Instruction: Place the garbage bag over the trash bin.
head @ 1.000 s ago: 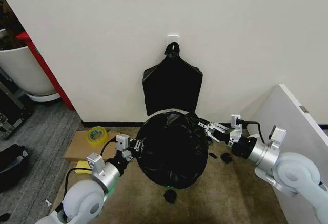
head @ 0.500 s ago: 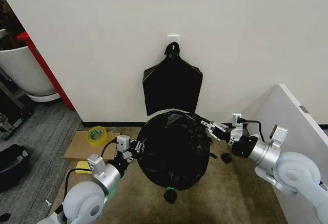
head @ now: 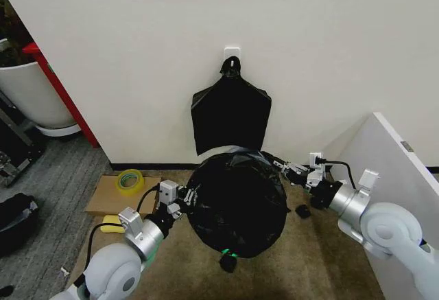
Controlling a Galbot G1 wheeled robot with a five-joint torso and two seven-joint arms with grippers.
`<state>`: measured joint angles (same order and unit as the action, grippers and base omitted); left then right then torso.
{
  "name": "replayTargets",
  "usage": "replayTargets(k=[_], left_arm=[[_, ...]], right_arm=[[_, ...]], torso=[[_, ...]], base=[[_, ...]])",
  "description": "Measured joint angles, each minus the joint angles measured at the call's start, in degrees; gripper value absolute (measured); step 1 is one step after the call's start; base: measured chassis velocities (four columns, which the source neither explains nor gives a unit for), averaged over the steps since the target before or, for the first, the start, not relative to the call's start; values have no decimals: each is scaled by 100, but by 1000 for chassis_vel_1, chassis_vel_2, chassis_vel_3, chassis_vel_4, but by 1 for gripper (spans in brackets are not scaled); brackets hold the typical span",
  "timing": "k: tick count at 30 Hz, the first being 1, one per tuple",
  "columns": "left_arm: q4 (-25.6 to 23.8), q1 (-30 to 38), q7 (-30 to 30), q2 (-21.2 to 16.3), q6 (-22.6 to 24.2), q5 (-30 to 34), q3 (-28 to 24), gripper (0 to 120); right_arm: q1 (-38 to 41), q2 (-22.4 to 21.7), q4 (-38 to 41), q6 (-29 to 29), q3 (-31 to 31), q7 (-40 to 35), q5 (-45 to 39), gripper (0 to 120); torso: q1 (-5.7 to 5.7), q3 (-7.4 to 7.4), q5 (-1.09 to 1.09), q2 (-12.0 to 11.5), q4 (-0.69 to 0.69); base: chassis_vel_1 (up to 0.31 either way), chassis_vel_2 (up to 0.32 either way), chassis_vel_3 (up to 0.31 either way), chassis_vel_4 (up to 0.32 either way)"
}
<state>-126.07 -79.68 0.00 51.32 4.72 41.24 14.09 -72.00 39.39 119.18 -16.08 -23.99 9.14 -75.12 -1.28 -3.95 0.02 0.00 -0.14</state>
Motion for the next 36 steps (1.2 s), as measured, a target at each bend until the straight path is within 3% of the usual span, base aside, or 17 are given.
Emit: replayTargets(k=[13, 18, 22, 33, 36], left_arm=[[-39, -41, 157, 4, -144, -262, -40, 1], [-19, -66, 160, 12, -146, -256, -26, 1], [2, -66, 147, 30, -71, -7, 2, 1], [34, -79, 108, 17, -20, 15, 9, 1], [58, -99, 71, 30, -6, 23, 10, 1]], right_arm=[[-111, -46, -153, 8, 15, 150, 573, 0], [-204, -26, -151, 300, -24, 327, 752, 0], [-310, -21, -152, 567, -132, 531, 764, 14], [-493, 44, -246, 620, -562, 552, 534, 50], [-594, 22, -270, 604, -718, 526, 467, 66]], torso=[[0, 0, -1, 0, -1], [0, 0, 0, 0, -1], [0, 0, -1, 0, -1], [0, 0, -1, 0, -1], [0, 0, 0, 0, -1]], base=[[0, 0, 0, 0], [0, 0, 0, 0], [0, 0, 0, 0], [0, 0, 0, 0], [0, 0, 0, 0]])
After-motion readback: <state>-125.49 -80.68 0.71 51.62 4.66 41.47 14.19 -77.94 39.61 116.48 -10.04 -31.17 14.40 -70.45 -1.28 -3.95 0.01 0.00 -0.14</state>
